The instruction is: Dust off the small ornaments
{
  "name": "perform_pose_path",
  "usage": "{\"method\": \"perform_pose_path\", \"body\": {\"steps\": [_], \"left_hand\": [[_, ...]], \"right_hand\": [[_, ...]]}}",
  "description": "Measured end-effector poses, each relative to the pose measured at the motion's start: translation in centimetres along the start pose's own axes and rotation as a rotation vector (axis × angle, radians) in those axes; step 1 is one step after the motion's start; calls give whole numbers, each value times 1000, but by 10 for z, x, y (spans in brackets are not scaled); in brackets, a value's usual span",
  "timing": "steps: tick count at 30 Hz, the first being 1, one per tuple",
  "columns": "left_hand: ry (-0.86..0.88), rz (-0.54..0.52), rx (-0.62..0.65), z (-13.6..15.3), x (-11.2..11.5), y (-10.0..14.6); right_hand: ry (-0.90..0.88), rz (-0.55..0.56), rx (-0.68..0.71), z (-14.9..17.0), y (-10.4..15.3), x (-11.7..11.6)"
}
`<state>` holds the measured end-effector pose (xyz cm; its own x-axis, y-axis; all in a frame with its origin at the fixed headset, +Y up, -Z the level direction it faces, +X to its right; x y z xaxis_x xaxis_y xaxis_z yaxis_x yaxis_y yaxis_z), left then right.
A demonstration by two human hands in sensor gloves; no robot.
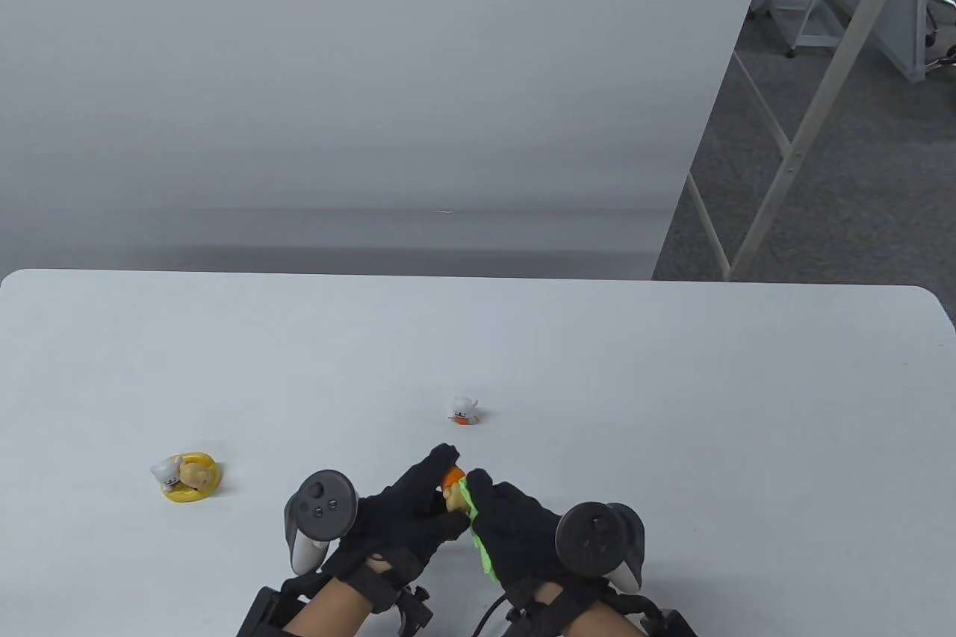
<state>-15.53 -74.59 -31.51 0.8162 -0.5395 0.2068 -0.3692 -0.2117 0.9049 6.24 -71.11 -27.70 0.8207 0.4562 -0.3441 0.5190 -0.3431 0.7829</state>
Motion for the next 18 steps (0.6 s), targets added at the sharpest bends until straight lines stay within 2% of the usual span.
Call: {"method": "perform_pose_path", "body": {"steps": [2,5,10,12,15,18], "left_hand": [[7,15,2,3,-5,0],[-62,9,39,-1,-12,0],[62,20,137,-6,-1,1],[148,65,182,-8,5,1],[183,30,197,-10,6,2],[209,-77,129,-8,3,5]], "right_hand": [[44,20,-8,1,-1,0],[-6,111,-71,9,0,7],[-64,165,-113,18,1,16],[-61,173,-129,19,1,18],[-63,157,-97,16,1,20],[-15,94,-35,9,0,13]]}}
Point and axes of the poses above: the tracker on the back of each hand, its own z axis roughly to the little-finger side, its own y axis roughly from the fingertips to the wrist, x = y × z, the point moved 1 cm from there along -y, roughly from the wrist to the fingertips, and after that the axes turned 10 degrees about -y, right-handed, at the moved point
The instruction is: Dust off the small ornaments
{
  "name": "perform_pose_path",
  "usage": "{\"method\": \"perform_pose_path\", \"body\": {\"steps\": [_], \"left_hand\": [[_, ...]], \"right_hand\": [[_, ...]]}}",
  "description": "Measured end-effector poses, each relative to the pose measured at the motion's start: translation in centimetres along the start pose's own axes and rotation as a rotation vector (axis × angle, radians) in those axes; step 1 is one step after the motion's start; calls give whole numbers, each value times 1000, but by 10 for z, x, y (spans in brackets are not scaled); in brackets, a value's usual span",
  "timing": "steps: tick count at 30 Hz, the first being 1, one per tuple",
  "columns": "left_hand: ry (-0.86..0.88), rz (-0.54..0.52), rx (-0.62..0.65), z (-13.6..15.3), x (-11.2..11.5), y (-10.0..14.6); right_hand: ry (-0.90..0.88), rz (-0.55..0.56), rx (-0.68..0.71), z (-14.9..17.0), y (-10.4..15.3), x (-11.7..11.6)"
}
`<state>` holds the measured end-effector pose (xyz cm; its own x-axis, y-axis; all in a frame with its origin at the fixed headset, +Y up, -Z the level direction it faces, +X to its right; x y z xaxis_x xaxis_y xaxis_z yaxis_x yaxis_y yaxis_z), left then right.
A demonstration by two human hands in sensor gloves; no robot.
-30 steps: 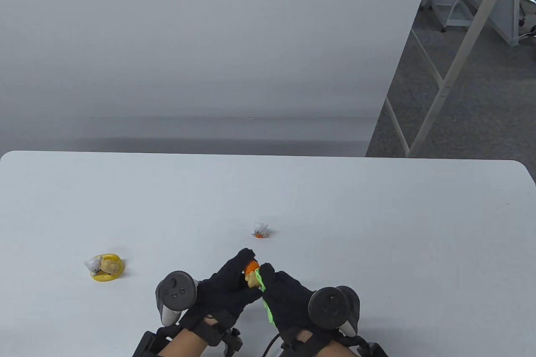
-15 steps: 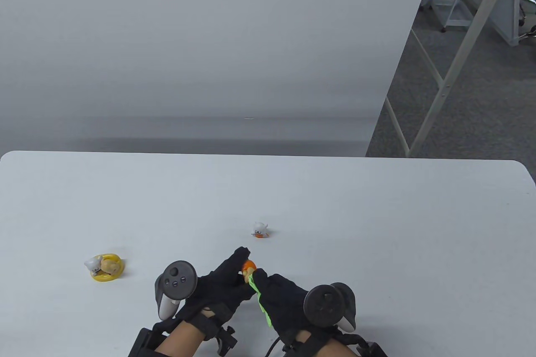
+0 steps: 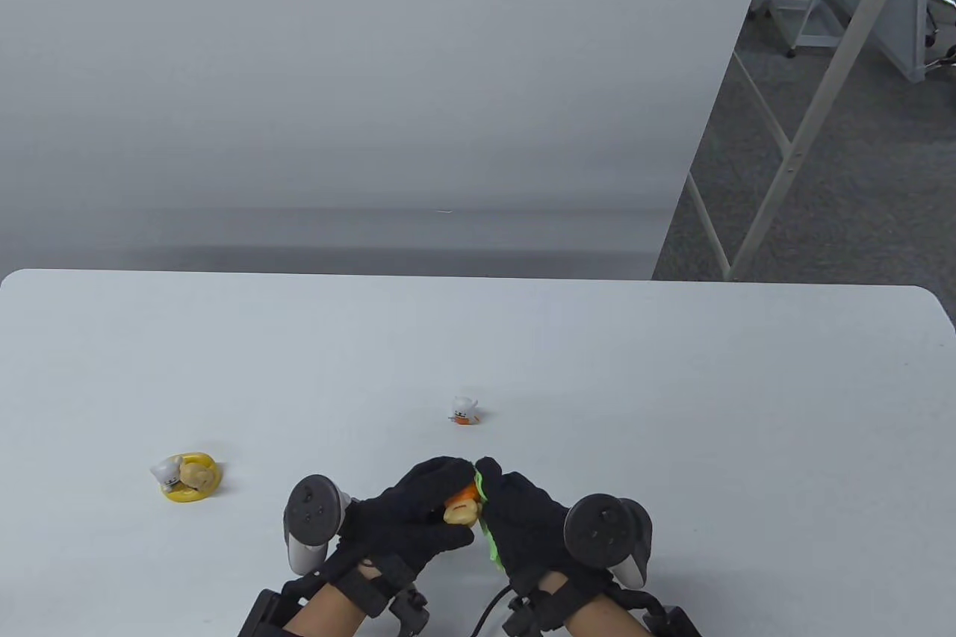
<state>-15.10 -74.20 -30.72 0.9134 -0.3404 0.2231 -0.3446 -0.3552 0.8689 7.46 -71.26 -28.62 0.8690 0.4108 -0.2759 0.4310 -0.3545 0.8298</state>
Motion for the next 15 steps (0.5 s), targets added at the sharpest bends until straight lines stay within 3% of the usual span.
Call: {"method": "perform_pose_path", "body": {"steps": [2,6,10,13,15], "left_hand": [[-19,-12,10,2,-3,0],[-79,-73,-40,8,-13,0],[34,49,45,4,-6,-1],[20,139,102,0,4,-5],[10,134,96,-1,7,-6]], "right_hand": [[37,30,-8,-3,2,-5],[35,-26,16,-7,5,-11],[31,35,-27,-5,0,-1],[-5,69,-71,3,-2,9],[-13,76,-78,5,-1,11]]}}
Point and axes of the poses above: the tracker on the back of each hand, its own z axis roughly to the little-finger side, its own y axis roughly from the fingertips to the wrist, x = y × z, the point moved 1 cm from there along -y, roughly from the wrist to the fingertips, and after that the axes turned 10 degrees about -y, right-handed, at the moved point
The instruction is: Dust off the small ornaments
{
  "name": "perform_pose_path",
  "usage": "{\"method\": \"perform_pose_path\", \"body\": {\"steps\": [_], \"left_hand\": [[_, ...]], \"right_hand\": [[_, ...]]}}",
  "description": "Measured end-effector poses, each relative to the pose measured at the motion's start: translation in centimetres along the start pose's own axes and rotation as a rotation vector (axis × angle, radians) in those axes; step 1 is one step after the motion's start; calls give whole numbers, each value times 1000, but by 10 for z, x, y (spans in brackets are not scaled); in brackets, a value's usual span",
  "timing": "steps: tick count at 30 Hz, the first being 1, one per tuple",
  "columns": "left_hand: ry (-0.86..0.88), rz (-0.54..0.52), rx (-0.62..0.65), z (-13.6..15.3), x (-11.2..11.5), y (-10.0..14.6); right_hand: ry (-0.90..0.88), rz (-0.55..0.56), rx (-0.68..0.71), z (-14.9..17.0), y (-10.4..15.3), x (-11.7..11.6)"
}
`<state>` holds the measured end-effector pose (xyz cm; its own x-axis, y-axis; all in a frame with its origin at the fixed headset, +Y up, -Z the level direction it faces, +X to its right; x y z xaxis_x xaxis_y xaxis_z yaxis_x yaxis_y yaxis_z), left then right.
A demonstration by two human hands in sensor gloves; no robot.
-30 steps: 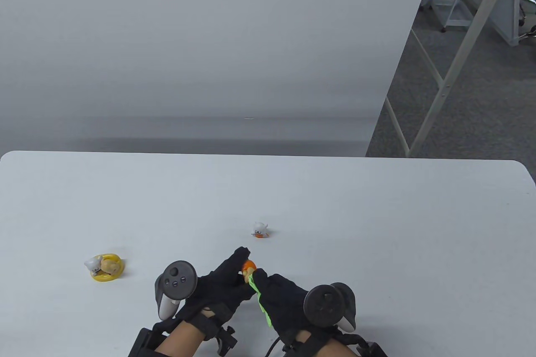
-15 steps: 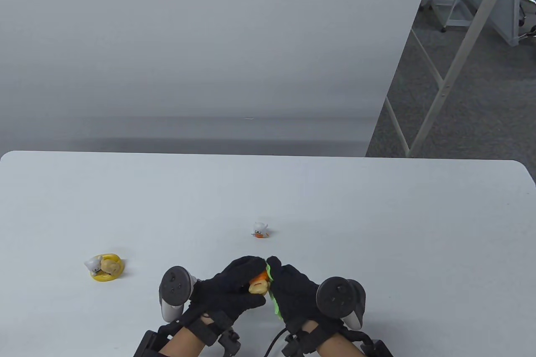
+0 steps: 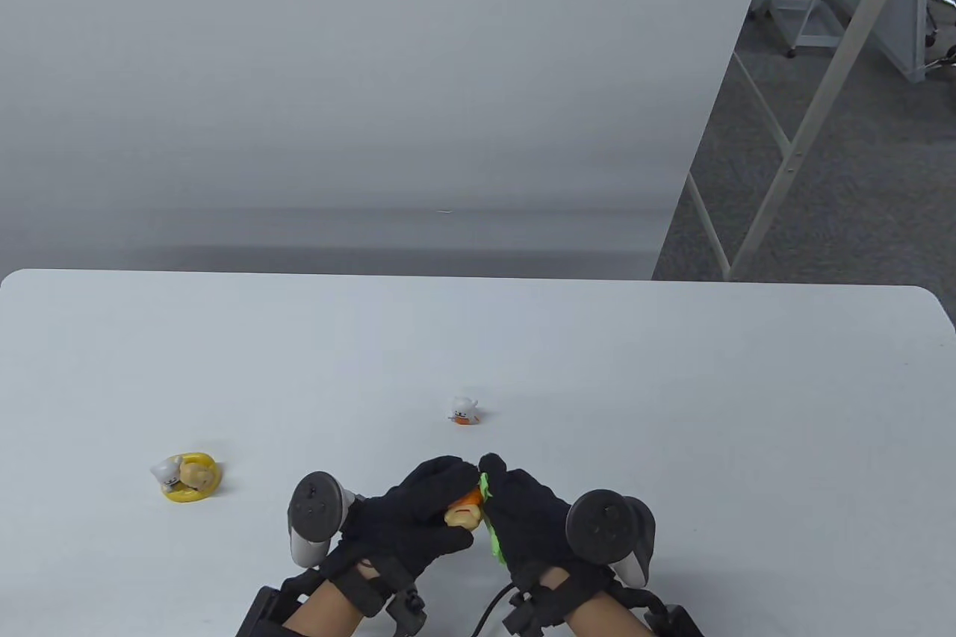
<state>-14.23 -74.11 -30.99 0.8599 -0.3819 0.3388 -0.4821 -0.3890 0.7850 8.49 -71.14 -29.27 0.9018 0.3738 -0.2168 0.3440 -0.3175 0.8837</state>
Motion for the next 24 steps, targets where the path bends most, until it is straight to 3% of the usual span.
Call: {"method": "perform_pose_path", "body": {"steps": [2,7,9,13,15,17,21,24], "left_hand": [[-23,-6,-10,-1,1,0],[-88,-134,-134,6,-10,5],[-202,-132,-162,8,-20,5],[-142,83,-81,7,-16,-1],[-88,36,-69,6,-11,0],[25,-175,-133,8,-9,4],[83,-143,-133,7,0,3],[3,-92,-93,3,1,1]], "right_hand": [[0,-6,1,0,2,1],[60,-95,74,-8,5,-12],[28,-164,103,-12,6,-15],[75,-63,97,-7,3,-6],[109,-87,103,-6,2,-7],[92,-59,110,-4,3,-6],[65,-48,111,-4,6,-3],[84,-35,78,-2,4,-2]]}}
Point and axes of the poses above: the tracker on the back of each hand, its own z axis roughly to the little-finger side, its own y axis roughly from the fingertips to the wrist, x = y × z, the point moved 1 cm from there along -y, roughly from the wrist to the fingertips, and after that the axes turned 10 degrees about -y, right-handed, at the moved point
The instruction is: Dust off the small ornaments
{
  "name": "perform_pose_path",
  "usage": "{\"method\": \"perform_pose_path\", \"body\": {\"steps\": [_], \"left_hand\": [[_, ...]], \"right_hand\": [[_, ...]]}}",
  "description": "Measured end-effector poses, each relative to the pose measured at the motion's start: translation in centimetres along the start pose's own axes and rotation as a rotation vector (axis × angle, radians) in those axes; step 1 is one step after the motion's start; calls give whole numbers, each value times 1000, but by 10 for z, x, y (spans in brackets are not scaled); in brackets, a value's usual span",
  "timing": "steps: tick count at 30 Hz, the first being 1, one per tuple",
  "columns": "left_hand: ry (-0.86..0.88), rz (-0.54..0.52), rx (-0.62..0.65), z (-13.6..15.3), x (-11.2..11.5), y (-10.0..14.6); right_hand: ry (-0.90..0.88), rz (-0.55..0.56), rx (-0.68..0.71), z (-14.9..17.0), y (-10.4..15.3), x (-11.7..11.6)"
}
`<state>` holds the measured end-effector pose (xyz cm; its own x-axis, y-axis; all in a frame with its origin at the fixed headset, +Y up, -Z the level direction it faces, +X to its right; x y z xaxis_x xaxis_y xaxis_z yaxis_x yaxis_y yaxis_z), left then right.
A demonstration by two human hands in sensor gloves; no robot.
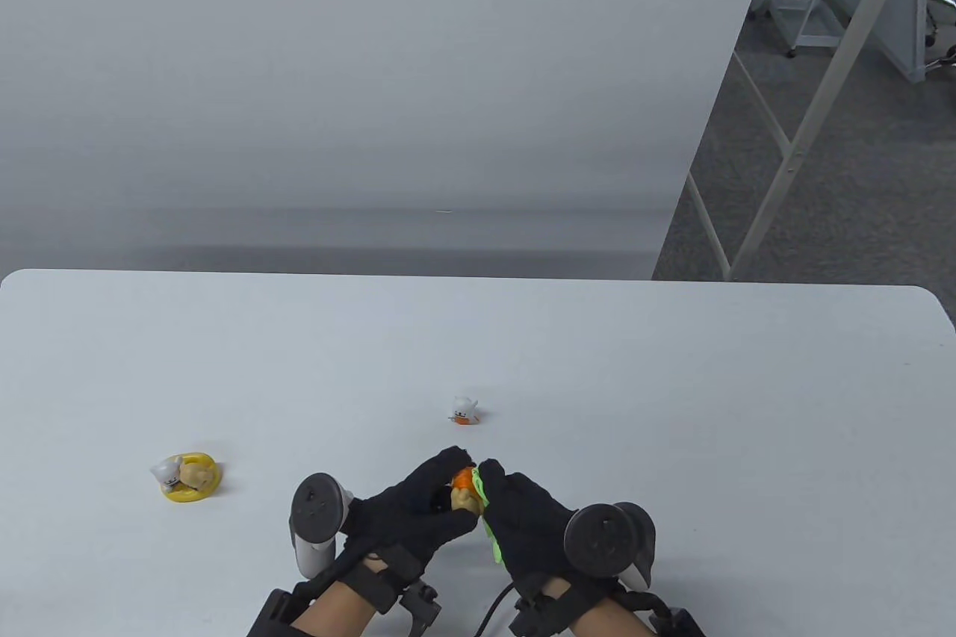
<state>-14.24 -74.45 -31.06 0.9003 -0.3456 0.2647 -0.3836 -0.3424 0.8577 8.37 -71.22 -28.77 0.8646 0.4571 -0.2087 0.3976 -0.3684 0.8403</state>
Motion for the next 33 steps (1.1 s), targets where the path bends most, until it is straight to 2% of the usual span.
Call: {"method": "perform_pose_path", "body": {"steps": [2,5,8,9,11,15,18,21,24,26,27,30,33], "left_hand": [[-10,38,-9,-3,3,1],[-29,26,-14,-5,6,1],[-98,-32,-87,2,-3,1],[-93,-48,-121,6,-5,2],[-52,-24,-120,9,-6,4],[37,71,-49,0,2,1],[0,62,-64,-1,4,-2],[-61,-29,-115,8,-4,3],[-110,-61,-181,12,-7,6],[-209,-52,-159,9,-5,5],[-197,-32,-147,8,-4,4],[-69,121,-121,1,6,-1],[-202,115,-83,-8,5,-4]], "right_hand": [[3,6,-8,7,-1,2],[2,-18,-6,5,-1,-1],[41,-73,59,-8,2,-9],[48,-126,101,-12,1,-13],[67,-126,87,-11,-1,-14],[76,-28,1,4,-5,-3],[70,-24,17,1,-2,-2],[40,-64,76,-8,2,-7],[-35,-67,123,-9,1,-9],[-42,-33,92,-7,0,-9],[-36,-29,81,-6,0,-8],[-46,0,64,-1,0,-1],[-15,-12,103,-3,4,-2]]}}
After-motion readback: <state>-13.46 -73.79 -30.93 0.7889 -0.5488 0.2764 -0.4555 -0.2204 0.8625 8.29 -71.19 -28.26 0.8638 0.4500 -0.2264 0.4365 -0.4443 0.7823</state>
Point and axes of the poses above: the tracker on the back of each hand, its own z axis roughly to the little-finger side, its own y axis roughly from the fingertips to the wrist, x = y × z, the point moved 1 cm from there along -y, roughly from the wrist to the fingertips, and after that the axes turned 10 degrees about -y, right-handed, at the moved point
